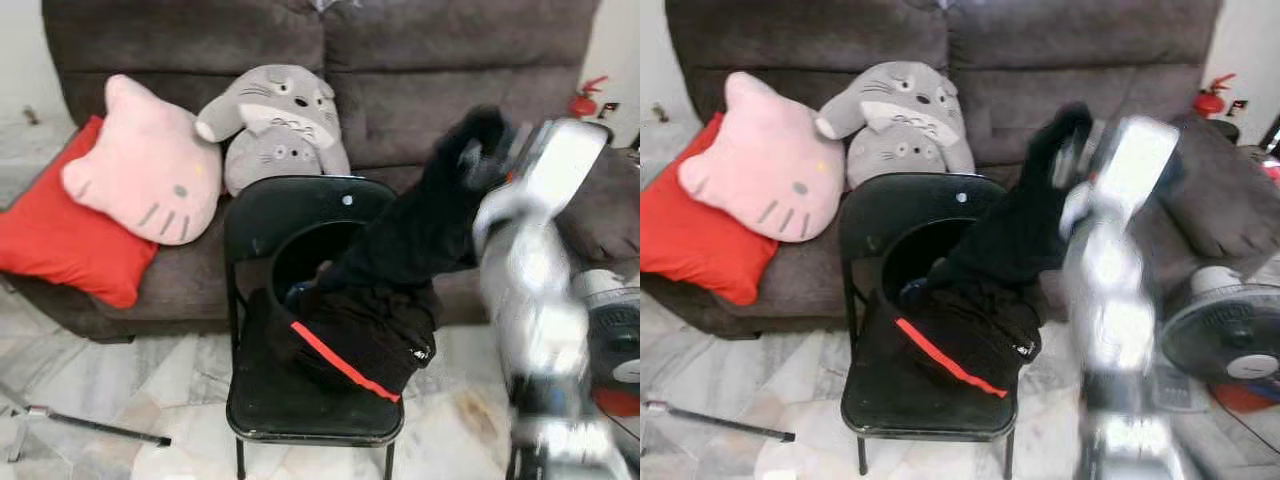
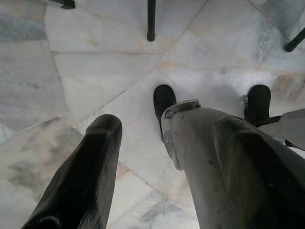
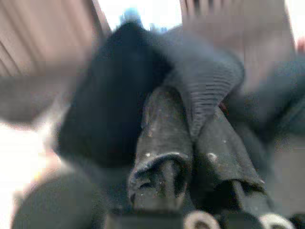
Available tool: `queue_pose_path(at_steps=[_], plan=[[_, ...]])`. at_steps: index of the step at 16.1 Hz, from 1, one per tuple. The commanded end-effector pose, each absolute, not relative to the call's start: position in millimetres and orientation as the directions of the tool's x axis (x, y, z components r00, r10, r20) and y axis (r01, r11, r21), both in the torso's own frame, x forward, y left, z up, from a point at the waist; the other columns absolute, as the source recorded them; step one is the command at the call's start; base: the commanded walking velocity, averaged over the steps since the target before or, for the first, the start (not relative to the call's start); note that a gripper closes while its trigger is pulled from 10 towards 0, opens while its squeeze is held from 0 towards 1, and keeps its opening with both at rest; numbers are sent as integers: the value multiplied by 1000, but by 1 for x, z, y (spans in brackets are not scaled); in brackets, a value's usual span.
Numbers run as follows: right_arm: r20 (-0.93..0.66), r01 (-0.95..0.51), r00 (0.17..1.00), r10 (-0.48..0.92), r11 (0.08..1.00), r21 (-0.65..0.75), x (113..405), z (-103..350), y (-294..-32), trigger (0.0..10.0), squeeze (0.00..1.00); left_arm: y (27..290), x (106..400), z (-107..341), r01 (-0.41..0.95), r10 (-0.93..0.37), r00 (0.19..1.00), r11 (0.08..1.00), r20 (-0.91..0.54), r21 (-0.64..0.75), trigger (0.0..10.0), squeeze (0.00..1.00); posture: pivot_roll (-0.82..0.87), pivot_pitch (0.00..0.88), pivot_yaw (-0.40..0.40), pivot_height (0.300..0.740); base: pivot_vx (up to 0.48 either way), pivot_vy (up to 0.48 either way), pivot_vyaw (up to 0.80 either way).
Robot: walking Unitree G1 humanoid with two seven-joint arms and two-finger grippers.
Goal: Hang hanger
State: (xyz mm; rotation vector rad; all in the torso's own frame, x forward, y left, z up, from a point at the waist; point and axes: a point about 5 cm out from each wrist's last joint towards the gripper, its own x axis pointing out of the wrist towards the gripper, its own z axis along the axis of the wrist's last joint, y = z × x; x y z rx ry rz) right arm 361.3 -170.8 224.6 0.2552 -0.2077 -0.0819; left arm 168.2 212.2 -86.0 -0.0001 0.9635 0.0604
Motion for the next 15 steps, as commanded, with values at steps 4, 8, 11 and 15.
queue_pose_path(at_steps=[4, 8, 11, 15], plan=[[173, 80, 976, -129, 961, 266, 352, 208, -173, 0, 0, 216, 160, -89, -34, 53, 538, 999, -841, 41, 10000, 0, -92, 148, 17, 740, 0, 0, 0], [176, 91, 975, -135, 967, 238, 349, 207, -177, 0, 0, 216, 160, -89, -30, 50, 540, 999, -840, 40, 10000, 0, -92, 147, 19, 740, 0, 0, 0], [-16, 145, 989, -145, 978, 148, 345, 173, -181, 0, 0, 216, 160, -89, -27, 47, 540, 999, -841, 38, 10000, 0, -93, 145, 18, 740, 0, 0, 0], [13, 265, 964, -265, 964, 1, 376, 202, -219, 0, 0, 215, 161, -89, -29, 46, 540, 999, -840, 36, 10000, 0, -83, 139, 23, 740, 0, 0, 0]])
